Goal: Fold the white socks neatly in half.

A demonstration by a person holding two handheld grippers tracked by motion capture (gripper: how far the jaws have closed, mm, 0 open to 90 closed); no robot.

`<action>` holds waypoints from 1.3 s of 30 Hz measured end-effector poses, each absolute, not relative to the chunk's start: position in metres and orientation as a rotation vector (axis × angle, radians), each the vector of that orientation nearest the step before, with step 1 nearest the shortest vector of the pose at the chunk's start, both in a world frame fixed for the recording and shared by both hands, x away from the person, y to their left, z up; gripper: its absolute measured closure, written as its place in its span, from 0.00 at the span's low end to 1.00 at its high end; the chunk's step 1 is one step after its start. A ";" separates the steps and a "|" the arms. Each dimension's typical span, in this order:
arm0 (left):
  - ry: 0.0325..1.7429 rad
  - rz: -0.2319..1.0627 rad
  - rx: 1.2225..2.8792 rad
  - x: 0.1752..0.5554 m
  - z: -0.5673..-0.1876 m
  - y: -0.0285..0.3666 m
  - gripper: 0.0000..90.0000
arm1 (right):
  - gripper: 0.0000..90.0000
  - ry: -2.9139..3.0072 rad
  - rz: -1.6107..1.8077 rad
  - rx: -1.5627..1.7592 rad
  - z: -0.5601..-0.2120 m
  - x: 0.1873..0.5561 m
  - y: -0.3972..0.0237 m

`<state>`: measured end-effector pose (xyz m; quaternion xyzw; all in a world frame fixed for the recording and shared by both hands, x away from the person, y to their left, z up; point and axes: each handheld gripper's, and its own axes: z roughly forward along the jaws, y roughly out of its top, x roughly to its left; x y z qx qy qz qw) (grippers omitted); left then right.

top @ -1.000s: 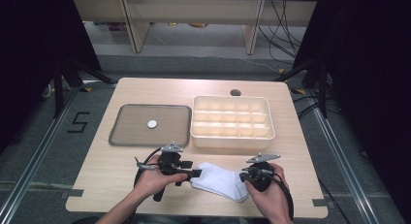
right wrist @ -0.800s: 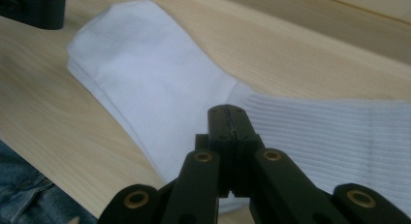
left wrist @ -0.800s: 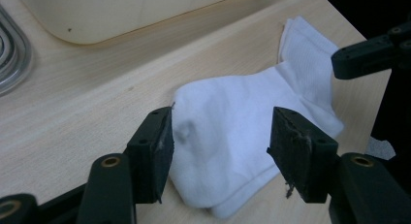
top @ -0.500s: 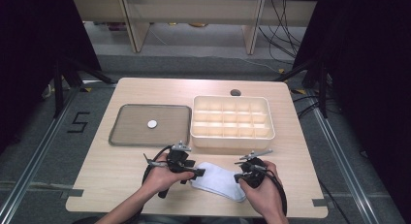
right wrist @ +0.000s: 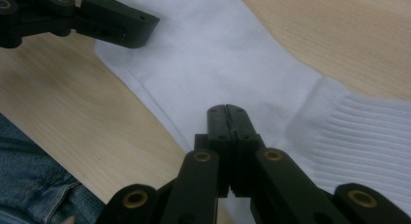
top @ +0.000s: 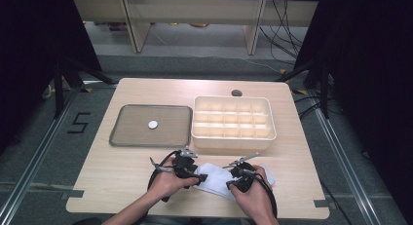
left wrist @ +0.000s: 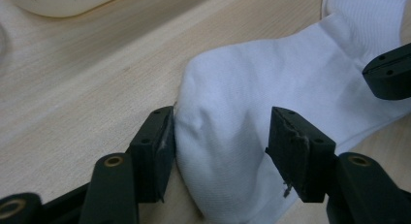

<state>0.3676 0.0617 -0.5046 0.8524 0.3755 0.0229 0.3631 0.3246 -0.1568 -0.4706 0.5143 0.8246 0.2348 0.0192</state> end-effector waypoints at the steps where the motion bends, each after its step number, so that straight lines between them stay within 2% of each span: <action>1: 0.951 0.071 2.204 0.368 -0.505 0.061 0.49 | 1.00 2.559 0.721 1.600 -0.472 0.325 -0.157; 4: 0.910 0.115 2.235 0.364 -0.505 0.058 0.58 | 1.00 2.548 0.688 1.611 -0.475 0.325 -0.157; 9: 0.864 0.140 2.217 0.359 -0.508 0.055 0.84 | 0.99 2.549 0.685 1.636 -0.479 0.325 -0.156; 11: 0.851 0.132 2.226 0.358 -0.508 0.056 0.87 | 0.99 2.550 0.683 1.618 -0.479 0.326 -0.156; 17: 0.896 0.039 2.209 0.361 -0.507 0.058 0.89 | 0.99 2.549 0.696 1.630 -0.479 0.326 -0.155; 24: 0.949 -0.083 2.114 0.362 -0.503 0.063 0.89 | 1.00 2.536 0.703 1.658 -0.477 0.327 -0.156; 39: 0.977 -0.201 2.050 0.365 -0.485 0.072 0.89 | 1.00 2.543 0.692 1.768 -0.486 0.333 -0.162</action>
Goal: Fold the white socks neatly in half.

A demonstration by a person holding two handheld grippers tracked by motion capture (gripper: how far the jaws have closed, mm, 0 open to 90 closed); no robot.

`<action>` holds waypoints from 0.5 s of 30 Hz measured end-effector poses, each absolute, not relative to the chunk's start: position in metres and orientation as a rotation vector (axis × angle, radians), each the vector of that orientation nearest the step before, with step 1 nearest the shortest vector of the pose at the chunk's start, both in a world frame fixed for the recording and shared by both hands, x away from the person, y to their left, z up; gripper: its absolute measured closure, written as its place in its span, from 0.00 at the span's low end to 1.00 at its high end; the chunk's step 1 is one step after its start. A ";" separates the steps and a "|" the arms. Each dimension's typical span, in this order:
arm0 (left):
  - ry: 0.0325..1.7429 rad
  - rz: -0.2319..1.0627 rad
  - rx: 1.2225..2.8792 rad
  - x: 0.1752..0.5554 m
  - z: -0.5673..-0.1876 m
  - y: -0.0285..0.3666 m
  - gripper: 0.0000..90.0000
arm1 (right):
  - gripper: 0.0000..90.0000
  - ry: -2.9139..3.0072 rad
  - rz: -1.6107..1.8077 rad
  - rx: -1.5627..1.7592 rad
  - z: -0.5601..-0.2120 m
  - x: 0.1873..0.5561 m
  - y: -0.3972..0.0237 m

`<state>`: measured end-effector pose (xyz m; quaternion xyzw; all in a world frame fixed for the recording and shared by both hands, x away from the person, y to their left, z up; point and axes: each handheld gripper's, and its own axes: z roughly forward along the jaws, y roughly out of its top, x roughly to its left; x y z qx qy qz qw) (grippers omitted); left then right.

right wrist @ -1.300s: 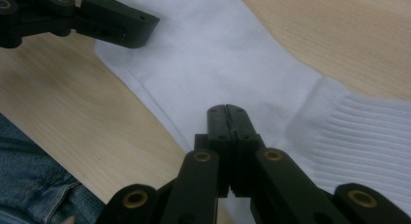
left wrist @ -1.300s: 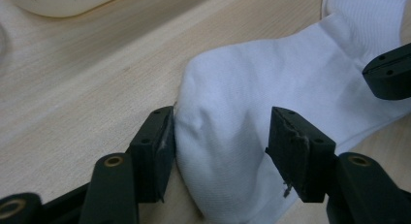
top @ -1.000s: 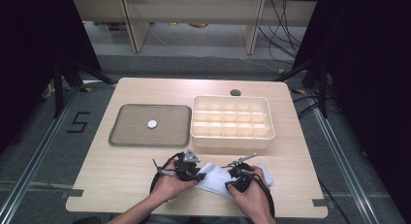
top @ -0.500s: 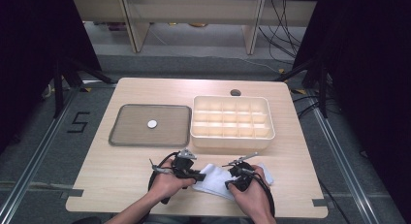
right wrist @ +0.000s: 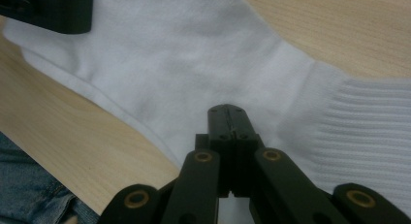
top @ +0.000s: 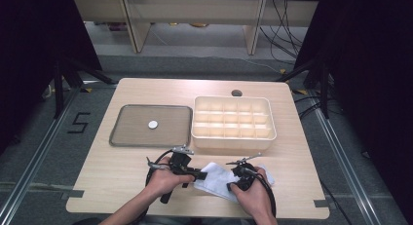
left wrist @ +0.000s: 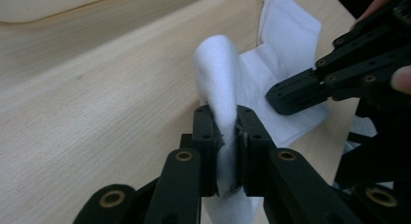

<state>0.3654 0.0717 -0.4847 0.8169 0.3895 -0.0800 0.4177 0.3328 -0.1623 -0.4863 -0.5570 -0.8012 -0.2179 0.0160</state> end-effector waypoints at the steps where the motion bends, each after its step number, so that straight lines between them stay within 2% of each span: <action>1: 0.972 -0.226 2.010 0.366 -0.485 0.071 0.89 | 1.00 -2.488 -0.670 -1.735 -0.486 0.333 -0.162; 8: 0.983 -0.317 1.959 0.367 -0.477 0.073 0.89 | 1.00 -2.509 -0.705 -1.719 -0.488 0.333 -0.160; 15: 0.992 -0.330 1.947 0.370 -0.470 0.072 0.89 | 1.00 -2.468 -0.741 -1.727 -0.489 0.334 -0.154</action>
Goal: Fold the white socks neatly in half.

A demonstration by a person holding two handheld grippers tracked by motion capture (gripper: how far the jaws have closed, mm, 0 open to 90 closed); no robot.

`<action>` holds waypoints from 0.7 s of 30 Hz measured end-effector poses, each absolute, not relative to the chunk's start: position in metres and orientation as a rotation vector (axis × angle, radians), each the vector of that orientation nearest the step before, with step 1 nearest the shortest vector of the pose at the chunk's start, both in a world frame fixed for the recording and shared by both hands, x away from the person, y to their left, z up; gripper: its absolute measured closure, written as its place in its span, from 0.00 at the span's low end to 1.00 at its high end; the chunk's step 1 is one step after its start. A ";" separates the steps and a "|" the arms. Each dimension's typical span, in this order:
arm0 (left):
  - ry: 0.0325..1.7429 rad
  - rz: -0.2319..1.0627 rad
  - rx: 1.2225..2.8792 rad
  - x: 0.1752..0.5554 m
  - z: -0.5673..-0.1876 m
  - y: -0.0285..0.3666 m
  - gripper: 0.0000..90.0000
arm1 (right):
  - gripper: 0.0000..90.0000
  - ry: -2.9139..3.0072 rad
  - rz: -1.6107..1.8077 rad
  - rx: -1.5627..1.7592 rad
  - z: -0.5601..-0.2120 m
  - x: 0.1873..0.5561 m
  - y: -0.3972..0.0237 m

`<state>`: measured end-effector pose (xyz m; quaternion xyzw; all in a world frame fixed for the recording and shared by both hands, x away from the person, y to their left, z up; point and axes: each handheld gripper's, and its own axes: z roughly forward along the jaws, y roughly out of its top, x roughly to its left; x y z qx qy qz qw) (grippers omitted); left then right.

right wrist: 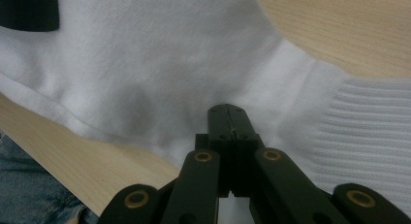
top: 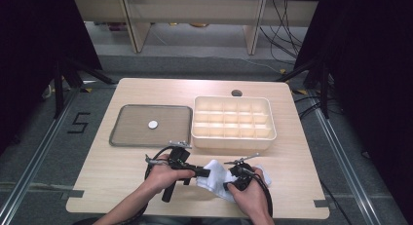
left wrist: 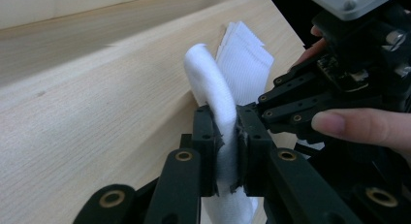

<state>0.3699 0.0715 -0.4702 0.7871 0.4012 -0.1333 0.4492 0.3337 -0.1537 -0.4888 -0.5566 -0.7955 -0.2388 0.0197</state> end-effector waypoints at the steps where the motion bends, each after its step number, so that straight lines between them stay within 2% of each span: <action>1: 1.005 -0.320 1.961 0.370 -0.468 0.072 0.89 | 1.00 -2.470 -0.739 -1.725 -0.489 0.334 -0.153; 7: 0.993 -0.327 1.930 0.371 -0.470 0.074 0.89 | 1.00 -2.428 -0.830 -1.703 -0.482 0.338 -0.160; 14: 1.004 -0.325 1.947 0.372 -0.468 0.077 0.89 | 1.00 -2.438 -0.852 -1.898 -0.458 0.353 -0.219; 18: 1.005 -0.330 1.939 0.373 -0.469 0.076 0.89 | 1.00 -2.463 -0.779 -1.993 -0.460 0.366 -0.248; 21: 1.002 -0.344 1.914 0.374 -0.469 0.076 0.89 | 1.00 -2.429 -0.728 -2.030 -0.467 0.369 -0.253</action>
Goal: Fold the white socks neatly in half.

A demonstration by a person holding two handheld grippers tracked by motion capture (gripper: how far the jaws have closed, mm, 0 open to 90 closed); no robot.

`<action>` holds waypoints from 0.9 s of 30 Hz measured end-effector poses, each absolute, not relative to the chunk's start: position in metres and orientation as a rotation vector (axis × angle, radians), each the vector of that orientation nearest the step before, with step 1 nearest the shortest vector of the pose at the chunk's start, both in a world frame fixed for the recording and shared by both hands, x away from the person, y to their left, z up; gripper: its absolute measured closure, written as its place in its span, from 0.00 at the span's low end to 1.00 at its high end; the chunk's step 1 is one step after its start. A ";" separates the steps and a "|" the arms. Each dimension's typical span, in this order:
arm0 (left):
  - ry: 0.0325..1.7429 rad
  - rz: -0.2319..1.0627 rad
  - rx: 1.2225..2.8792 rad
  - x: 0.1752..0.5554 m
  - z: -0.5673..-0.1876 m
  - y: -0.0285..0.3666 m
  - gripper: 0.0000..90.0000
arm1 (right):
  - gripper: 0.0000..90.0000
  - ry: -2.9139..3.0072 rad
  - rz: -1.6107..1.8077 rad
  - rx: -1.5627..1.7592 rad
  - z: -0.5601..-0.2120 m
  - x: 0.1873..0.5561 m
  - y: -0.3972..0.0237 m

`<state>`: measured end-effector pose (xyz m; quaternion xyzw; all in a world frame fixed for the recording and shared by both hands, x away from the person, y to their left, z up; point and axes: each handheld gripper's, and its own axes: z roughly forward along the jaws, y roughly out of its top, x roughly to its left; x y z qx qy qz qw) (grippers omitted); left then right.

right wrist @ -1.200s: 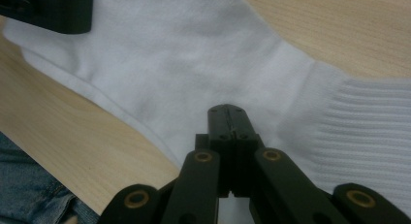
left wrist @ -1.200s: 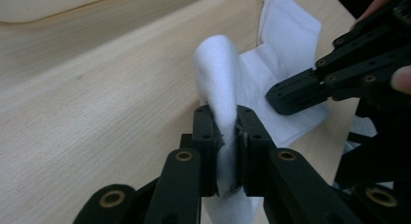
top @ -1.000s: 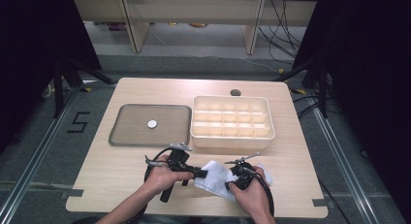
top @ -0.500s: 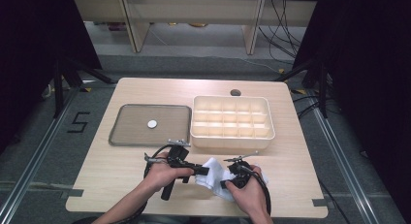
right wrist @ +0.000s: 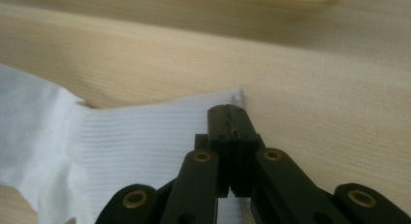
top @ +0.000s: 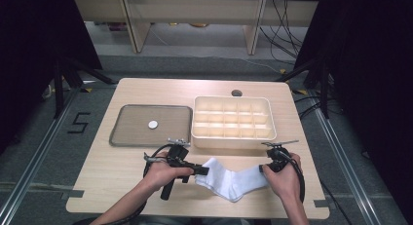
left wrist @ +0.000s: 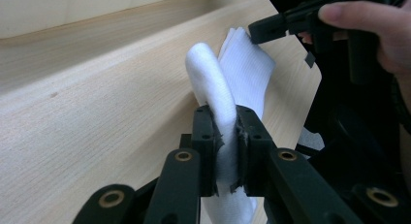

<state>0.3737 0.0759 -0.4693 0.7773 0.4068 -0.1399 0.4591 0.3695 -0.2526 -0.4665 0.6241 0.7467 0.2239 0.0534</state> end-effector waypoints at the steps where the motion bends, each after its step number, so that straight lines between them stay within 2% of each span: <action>1: 1.005 -0.337 1.922 0.374 -0.469 0.076 0.89 | 1.00 2.272 0.679 1.903 -0.468 0.370 -0.254; 10: 1.001 -0.333 1.909 0.373 -0.468 0.076 0.89 | 1.00 2.272 0.638 1.794 -0.468 0.365 -0.260; 27: 1.000 -0.341 1.881 0.373 -0.463 0.073 0.89 | 1.00 2.287 0.588 1.803 -0.476 0.358 -0.236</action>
